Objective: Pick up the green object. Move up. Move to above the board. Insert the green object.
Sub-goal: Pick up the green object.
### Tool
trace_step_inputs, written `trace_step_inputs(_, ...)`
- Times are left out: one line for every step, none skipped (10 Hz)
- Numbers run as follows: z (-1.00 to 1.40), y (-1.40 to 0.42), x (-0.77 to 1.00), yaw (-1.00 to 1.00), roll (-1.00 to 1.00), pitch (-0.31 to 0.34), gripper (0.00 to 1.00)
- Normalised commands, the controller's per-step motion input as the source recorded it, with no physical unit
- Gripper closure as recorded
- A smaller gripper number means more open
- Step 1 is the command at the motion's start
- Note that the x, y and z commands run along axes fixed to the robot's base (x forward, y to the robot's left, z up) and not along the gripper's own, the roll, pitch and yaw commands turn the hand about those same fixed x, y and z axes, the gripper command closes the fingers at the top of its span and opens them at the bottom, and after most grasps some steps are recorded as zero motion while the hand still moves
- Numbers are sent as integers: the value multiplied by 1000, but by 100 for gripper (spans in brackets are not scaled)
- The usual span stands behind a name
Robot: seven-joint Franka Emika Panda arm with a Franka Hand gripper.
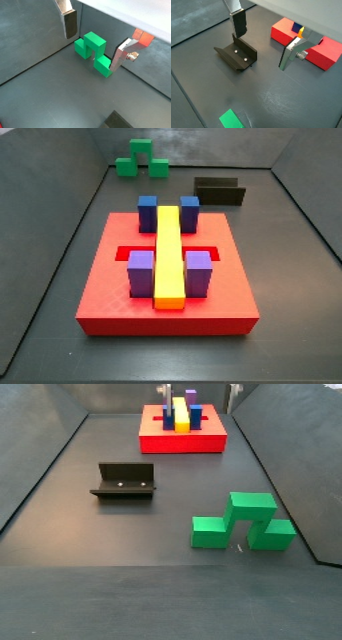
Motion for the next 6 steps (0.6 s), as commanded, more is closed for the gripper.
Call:
trace_step_inputs(-294, 660, -223, -129, -1, -13, 0)
trace_step_inputs(-314, 726, -374, -203, 0, -39, 0)
trace_step_inputs(-329, 709, -371, -243, 0, -26, 0)
trace_step_inputs(-329, 691, -400, -251, 0, -40, 0)
trace_step_inputs(-377, 680, -374, -251, 0, -43, 0)
trace_step_inputs(-434, 560, -289, -214, 10, -39, 0)
